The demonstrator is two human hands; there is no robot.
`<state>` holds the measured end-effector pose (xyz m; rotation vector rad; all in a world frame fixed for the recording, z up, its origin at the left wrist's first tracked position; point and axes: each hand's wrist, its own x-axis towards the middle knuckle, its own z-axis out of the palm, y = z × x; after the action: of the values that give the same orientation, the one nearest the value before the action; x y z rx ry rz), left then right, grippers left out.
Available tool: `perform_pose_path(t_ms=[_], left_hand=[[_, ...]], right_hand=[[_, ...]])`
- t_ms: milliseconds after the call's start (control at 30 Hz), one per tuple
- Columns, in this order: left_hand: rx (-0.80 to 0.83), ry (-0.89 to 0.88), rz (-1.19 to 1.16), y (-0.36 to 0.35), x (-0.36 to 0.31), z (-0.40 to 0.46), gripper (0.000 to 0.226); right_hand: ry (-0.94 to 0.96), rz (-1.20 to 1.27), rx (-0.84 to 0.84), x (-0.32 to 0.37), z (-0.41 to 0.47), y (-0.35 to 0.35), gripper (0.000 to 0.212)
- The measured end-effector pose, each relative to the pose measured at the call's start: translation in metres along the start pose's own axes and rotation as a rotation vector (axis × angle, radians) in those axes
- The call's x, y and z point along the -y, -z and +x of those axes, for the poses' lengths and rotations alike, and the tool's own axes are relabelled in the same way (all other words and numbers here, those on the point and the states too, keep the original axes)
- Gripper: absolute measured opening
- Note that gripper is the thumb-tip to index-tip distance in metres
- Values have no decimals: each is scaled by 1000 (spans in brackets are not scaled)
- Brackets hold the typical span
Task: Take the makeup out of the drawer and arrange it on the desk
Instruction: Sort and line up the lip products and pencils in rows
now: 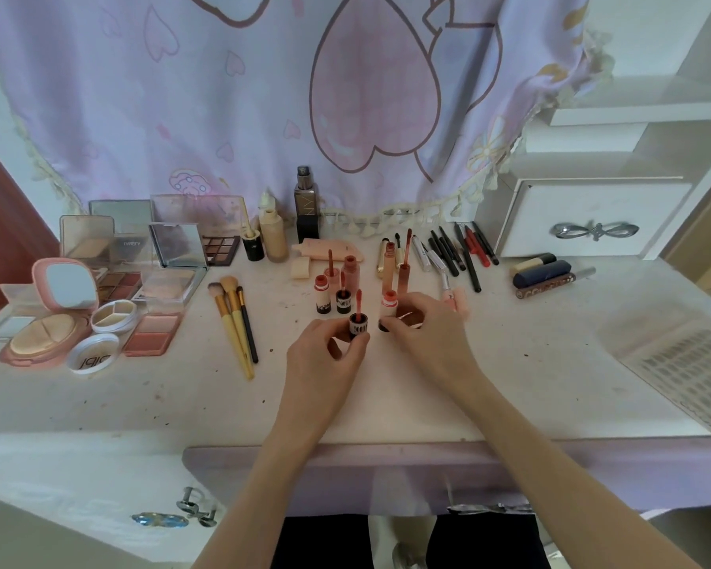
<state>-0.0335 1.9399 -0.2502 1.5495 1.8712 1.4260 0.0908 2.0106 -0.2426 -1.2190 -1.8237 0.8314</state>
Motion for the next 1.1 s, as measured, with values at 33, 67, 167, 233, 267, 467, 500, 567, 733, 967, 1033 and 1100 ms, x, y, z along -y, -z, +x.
perform_pose_path(t_ms=[33,67,167,233,267,467,500,567,733,967,1033,1100], left_hand=[[1,3,3,1,1,0,18],[5,6,5,3,2,1,18],[21,20,14,5,5,3,16],[38,23,23,5,6,4,13],[46,22,35,4,5,5,12],[53,1,81,1,5,10,17],[58,-5,89,0,5,11,17],[65,-18,87,-3,3,12,17],[69,-73,24,-14,-4,12,16],[135,-138,105,-20,-5,14,27],[109,-111,106,-20,-4,13,31],[81,-78,146,-19,-1,12,32]], right_hand=[[-7,-26,-2,-2,4,-5,11],[-11,-54,-5,-4,8,-9,14],[9,-103,-25,-4,17,-15,14],[17,-130,-25,-3,20,-16,14],[15,-140,-21,-3,21,-15,16],[25,-43,-72,0,-1,-3,14],[29,-10,-60,0,-8,0,10],[17,59,12,2,-18,5,10],[12,133,60,5,-22,14,12],[126,-32,15,-4,-14,13,9],[121,-70,-70,-8,-9,10,7],[84,-107,-153,-11,-4,7,7]])
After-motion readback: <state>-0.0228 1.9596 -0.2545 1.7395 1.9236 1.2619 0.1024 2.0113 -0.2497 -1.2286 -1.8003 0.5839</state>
